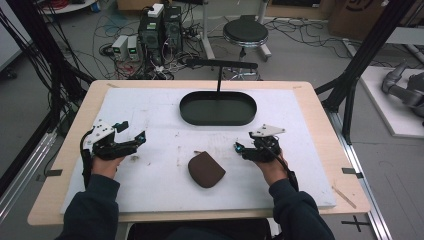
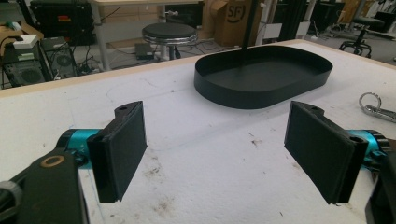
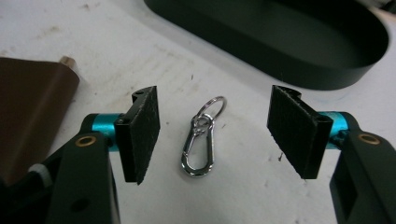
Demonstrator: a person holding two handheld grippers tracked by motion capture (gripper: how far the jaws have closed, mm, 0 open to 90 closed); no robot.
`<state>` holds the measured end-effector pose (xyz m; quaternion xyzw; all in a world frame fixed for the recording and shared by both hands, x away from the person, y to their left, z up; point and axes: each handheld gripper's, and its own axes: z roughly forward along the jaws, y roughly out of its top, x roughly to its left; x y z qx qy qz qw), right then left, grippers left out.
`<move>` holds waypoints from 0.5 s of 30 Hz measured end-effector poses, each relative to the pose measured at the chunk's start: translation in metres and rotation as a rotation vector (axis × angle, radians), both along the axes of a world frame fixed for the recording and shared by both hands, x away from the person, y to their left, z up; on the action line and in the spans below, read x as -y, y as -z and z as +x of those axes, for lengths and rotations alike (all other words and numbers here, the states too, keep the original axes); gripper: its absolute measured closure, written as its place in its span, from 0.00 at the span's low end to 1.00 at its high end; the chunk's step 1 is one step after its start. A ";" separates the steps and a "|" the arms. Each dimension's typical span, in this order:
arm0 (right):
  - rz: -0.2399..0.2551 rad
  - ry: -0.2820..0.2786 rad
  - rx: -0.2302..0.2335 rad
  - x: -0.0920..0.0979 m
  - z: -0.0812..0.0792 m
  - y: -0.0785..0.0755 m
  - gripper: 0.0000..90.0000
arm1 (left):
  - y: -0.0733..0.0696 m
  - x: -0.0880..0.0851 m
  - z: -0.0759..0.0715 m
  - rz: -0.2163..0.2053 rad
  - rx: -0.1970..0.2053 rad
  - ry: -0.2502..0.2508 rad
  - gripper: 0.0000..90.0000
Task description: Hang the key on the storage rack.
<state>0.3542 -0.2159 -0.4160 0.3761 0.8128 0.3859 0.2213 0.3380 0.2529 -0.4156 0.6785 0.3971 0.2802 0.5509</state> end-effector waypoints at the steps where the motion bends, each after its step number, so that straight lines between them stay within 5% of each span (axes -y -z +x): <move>1: -0.005 -0.002 -0.019 -0.002 0.002 0.003 0.41 | 0.000 0.000 0.000 -0.002 0.000 -0.002 0.23; 9: -0.065 0.022 -0.120 -0.017 0.023 0.015 0.59 | 0.002 0.002 0.002 0.005 -0.011 0.008 0.24; 15: -0.091 0.009 -0.117 -0.020 0.025 0.017 0.78 | 0.002 0.002 0.002 0.011 -0.016 0.010 0.24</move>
